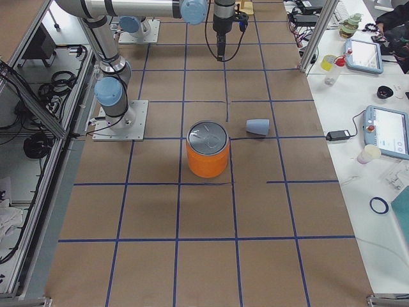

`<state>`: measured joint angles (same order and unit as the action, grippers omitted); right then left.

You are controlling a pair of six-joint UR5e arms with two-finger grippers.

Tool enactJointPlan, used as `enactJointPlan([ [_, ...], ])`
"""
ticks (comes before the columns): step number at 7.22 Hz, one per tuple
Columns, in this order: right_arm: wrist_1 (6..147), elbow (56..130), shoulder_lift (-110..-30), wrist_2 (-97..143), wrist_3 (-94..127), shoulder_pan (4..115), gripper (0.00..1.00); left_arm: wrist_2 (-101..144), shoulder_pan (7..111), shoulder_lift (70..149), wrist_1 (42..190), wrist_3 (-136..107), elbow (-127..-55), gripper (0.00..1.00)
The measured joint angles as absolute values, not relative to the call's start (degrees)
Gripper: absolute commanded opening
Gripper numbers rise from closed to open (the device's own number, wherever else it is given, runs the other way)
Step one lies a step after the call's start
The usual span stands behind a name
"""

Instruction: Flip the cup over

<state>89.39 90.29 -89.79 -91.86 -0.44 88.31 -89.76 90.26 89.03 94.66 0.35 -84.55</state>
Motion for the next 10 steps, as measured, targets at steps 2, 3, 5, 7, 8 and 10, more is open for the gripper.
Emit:
enactJointPlan([
  [2, 89.4, 90.5, -89.8, -91.9, -0.5, 88.3, 1.0, -89.8, 90.3, 89.0, 94.7, 0.4, -84.6, 1.0],
  [3, 89.5, 90.5, -89.8, -91.9, -0.6, 88.3, 1.0, -89.8, 90.3, 89.0, 94.7, 0.4, -84.6, 1.0],
  [5, 89.5, 90.5, -89.7, -91.9, -1.0, 88.3, 1.0, -89.8, 90.3, 89.0, 94.7, 0.4, -84.6, 1.0],
  [7, 89.4, 90.7, -89.7, -92.1, -0.8, 88.3, 1.0, -89.8, 90.3, 89.0, 94.7, 0.4, -84.6, 1.0],
  [8, 89.4, 90.8, -89.6, -92.5, -0.6, 88.3, 1.0, -89.8, 90.3, 89.0, 94.7, 0.4, -84.6, 1.0],
  [10, 89.4, 91.0, -89.3, -92.8, -0.5, 88.1, 1.0, -89.8, 90.3, 89.0, 94.7, 0.4, -84.6, 1.0],
])
